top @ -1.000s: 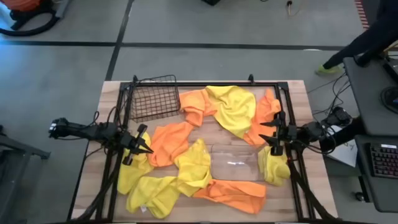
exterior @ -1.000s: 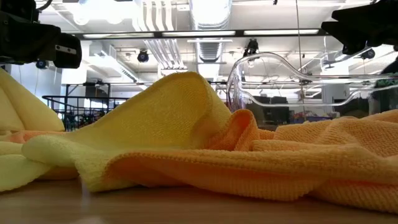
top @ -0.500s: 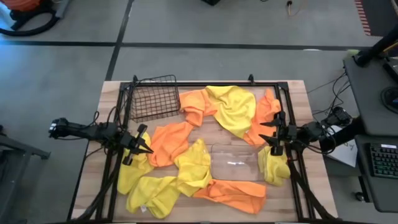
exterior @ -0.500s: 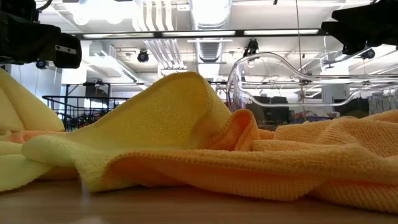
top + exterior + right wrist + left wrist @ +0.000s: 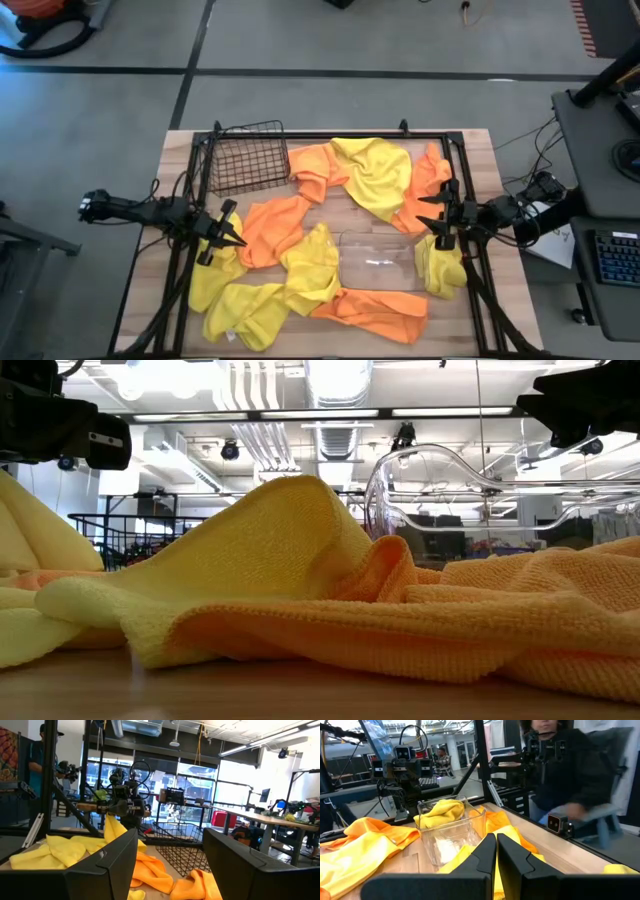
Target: Sort microfiber towel by color & place in baskets
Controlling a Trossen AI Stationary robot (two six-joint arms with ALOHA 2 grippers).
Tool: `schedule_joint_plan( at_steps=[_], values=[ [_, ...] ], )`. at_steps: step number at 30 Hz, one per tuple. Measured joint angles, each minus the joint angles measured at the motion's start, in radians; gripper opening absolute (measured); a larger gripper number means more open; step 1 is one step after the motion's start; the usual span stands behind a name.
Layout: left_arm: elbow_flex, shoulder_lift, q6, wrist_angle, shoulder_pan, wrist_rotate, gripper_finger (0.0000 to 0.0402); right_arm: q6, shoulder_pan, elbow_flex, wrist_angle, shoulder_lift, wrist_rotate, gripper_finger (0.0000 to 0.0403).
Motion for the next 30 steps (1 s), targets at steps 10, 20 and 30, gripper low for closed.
schedule_joint_plan(
  at_steps=[10,20,30],
  values=[
    [0.0,0.0,0.0,0.0,0.0,0.0,0.0,0.0,0.0,0.0,0.0,0.0,0.0,0.0219],
    [0.0,0.0,0.0,0.0,0.0,0.0,0.0,-0.01,0.0,0.0,0.0,0.0,0.0,0.0219],
    [0.0,0.022,-0.209,0.601,-0.001,-0.108,0.0,0.187,-0.004,0.016,0.084,0.0,0.018,0.0219]
  ],
)
